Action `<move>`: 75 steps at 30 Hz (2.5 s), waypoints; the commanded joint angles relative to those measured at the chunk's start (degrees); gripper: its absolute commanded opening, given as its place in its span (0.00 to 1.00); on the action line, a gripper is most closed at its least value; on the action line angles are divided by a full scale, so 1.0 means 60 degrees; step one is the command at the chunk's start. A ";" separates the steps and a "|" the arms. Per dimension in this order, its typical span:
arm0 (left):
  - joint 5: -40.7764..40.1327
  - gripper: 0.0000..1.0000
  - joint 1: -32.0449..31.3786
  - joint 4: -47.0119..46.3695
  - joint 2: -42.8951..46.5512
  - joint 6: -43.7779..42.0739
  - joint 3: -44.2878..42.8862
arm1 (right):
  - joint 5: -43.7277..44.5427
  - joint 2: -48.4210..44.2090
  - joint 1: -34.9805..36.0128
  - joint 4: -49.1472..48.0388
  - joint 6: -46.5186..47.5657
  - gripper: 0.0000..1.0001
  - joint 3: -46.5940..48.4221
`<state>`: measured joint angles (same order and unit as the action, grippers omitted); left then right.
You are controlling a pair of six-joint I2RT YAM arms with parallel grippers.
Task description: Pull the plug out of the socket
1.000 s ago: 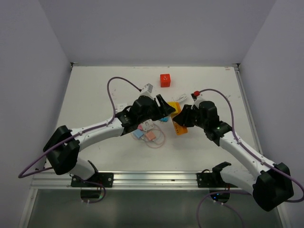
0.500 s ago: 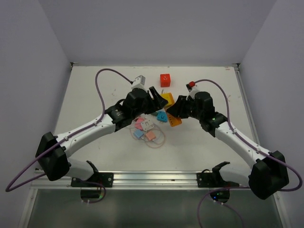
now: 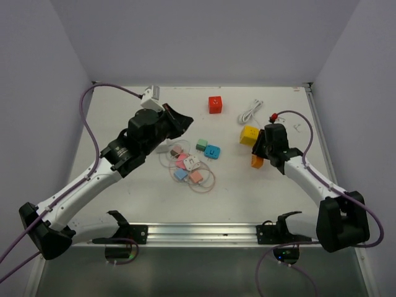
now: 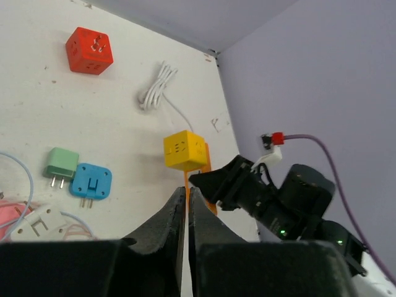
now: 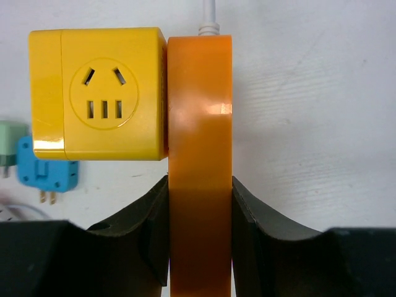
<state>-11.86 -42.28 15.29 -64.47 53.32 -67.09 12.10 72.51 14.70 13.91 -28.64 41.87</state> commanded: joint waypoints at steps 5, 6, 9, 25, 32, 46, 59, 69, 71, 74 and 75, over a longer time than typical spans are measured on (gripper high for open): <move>0.1197 0.67 0.0045 -0.1184 -0.0549 -0.0127 0.0940 | -0.2585 -0.1786 0.0114 -0.2039 0.0729 0.00 -0.0298; 0.1345 0.75 0.0045 -0.1548 -0.0593 -0.0083 0.1029 | -0.2675 -0.1947 0.0157 -0.2040 0.0745 0.00 -0.0342; 0.1916 0.98 0.0045 -0.2150 -0.0959 0.0107 0.1220 | -0.3348 -0.2240 0.0216 -0.2260 0.0804 0.00 -0.0591; 0.3309 0.99 -0.0072 -0.3998 -0.4283 0.1073 0.0884 | -0.4477 -0.2798 0.1154 -0.3197 0.0350 0.00 -0.1177; 0.3193 0.93 -0.0101 -0.4817 -0.4417 0.1513 0.1176 | -0.4477 -0.2725 0.1256 -0.3578 0.0292 0.00 -0.1440; 0.3324 0.85 -0.0394 -0.4907 -0.4973 0.1704 0.1148 | -0.4214 -0.2769 0.1476 -0.3769 0.0291 0.00 -0.1602; 0.3075 0.03 -0.0438 -0.5008 -0.4578 0.1382 0.1411 | -0.4258 -0.2842 0.1520 -0.3184 0.0570 0.30 -0.1456; 0.3265 0.00 -0.0438 -0.5594 -0.3831 0.1089 0.1982 | -0.4506 -0.1920 0.1520 -0.2919 0.0599 0.71 -0.1118; 0.3236 0.00 -0.0424 -0.5755 -0.3729 0.1104 0.2055 | -0.4565 -0.1788 0.1520 -0.3051 0.0585 0.71 -0.1133; 0.3134 0.00 -0.0424 -0.5931 -0.3597 0.1118 0.2143 | -0.4916 -0.1627 0.1520 -0.3095 0.0570 0.71 -0.1075; 0.3075 0.00 -0.0424 -0.5990 -0.3553 0.1104 0.2187 | -0.4989 -0.1568 0.1520 -0.3124 0.0555 0.71 -0.1075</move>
<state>6.61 -44.75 -12.69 -90.19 60.40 -53.78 -15.84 62.28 23.73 -1.83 -25.63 32.88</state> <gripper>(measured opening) 0.656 0.711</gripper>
